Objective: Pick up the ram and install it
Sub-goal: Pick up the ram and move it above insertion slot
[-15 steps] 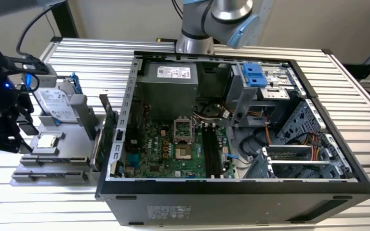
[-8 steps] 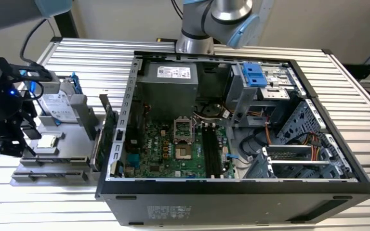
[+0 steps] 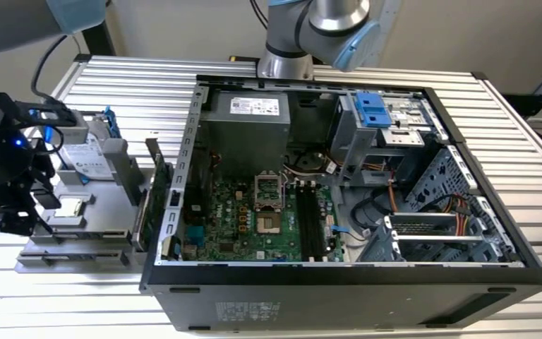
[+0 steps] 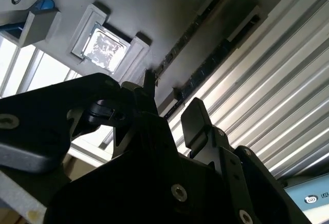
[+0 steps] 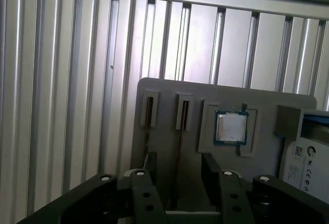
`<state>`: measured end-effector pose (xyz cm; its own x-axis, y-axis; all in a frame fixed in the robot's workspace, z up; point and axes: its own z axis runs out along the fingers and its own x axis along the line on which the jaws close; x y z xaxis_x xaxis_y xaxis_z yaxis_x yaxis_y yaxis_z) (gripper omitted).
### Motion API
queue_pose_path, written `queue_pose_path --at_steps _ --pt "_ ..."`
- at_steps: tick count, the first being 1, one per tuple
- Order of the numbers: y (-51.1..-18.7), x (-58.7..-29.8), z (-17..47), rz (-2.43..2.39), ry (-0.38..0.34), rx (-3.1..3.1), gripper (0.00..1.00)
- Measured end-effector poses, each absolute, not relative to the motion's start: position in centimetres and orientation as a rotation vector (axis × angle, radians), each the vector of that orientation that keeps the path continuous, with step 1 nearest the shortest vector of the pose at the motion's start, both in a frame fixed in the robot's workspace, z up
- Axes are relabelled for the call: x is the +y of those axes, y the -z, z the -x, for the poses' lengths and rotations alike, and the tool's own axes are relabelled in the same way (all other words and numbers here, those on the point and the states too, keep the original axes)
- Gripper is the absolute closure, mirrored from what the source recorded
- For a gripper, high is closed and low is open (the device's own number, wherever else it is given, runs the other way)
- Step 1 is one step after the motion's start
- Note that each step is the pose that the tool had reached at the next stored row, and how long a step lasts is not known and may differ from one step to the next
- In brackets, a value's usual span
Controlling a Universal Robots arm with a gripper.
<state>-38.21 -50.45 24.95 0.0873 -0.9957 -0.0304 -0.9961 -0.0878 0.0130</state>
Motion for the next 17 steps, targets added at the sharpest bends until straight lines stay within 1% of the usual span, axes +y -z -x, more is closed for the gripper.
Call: queue_pose_path --at_steps 10,17 --pt "-24.4 -52.6 38.2 2.299 -0.055 2.129 0.0" --pt "-23.4 -52.8 38.2 2.295 -0.052 2.135 0.0"
